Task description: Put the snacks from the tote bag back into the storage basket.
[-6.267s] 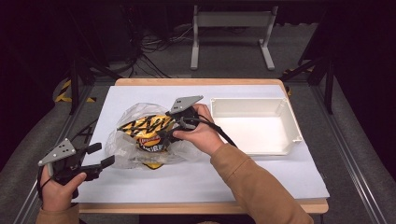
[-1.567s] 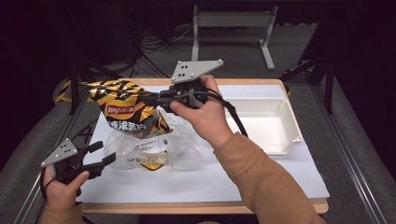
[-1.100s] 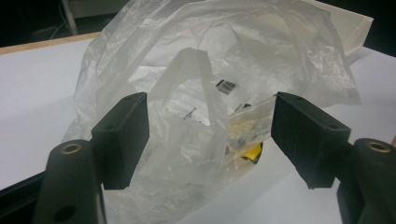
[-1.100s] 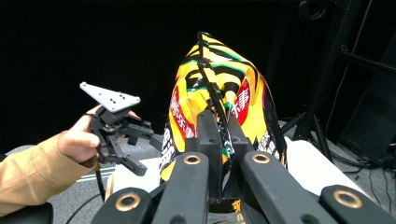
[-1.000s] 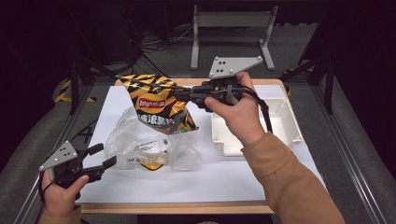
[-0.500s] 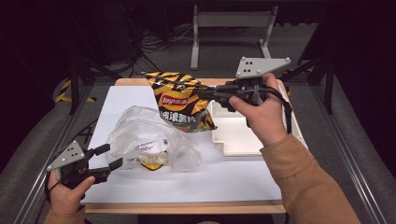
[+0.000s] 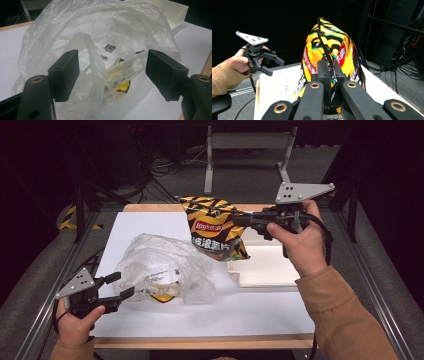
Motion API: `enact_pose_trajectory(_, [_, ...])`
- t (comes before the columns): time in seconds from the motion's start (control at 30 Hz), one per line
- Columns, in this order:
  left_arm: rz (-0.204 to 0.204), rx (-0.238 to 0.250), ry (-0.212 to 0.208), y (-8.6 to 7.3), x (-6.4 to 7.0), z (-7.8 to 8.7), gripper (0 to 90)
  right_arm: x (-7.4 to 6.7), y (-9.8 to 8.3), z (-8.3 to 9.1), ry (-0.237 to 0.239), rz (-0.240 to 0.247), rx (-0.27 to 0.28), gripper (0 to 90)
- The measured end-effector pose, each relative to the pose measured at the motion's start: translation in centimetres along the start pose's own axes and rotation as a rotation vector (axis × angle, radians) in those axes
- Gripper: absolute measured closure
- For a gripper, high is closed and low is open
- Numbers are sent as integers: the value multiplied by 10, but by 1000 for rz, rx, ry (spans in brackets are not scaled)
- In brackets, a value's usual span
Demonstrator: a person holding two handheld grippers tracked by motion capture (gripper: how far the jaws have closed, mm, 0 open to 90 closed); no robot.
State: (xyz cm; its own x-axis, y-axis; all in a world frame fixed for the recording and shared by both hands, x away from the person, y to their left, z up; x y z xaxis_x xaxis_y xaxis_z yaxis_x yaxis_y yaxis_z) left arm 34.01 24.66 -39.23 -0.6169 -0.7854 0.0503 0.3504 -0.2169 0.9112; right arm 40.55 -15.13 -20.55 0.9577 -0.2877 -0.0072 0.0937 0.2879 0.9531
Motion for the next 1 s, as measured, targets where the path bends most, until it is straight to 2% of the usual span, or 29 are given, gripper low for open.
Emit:
enact_pose_trajectory(0.43, [0, 15, 17, 3, -2, -3, 237, 22, -18, 29, -55, -33, -1, 899])
enact_pose_trajectory(0.87, [4, 5, 33, 8, 0, -3, 229, 41, -39, 51, -56, -45, -6, 899])
enact_pose_trajectory(1.0, [14, 13, 57, 10, 2, -7, 229, 49, -49, 56, -56, -48, -14, 899])
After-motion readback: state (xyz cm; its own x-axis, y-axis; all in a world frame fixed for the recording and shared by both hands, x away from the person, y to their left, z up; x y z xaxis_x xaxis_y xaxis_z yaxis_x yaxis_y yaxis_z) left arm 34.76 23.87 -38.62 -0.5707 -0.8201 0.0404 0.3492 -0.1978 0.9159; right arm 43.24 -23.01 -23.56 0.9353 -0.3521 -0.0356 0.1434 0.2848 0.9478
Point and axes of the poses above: each handheld gripper's, and its own axes: z roughly backward along the jaws, y roughly out of its top, x roughly to its right, the point moved 5 cm from there along -z, roughly forward along the jaws, and after that the axes turned 8 degrees about y, right-handed, at the moved point
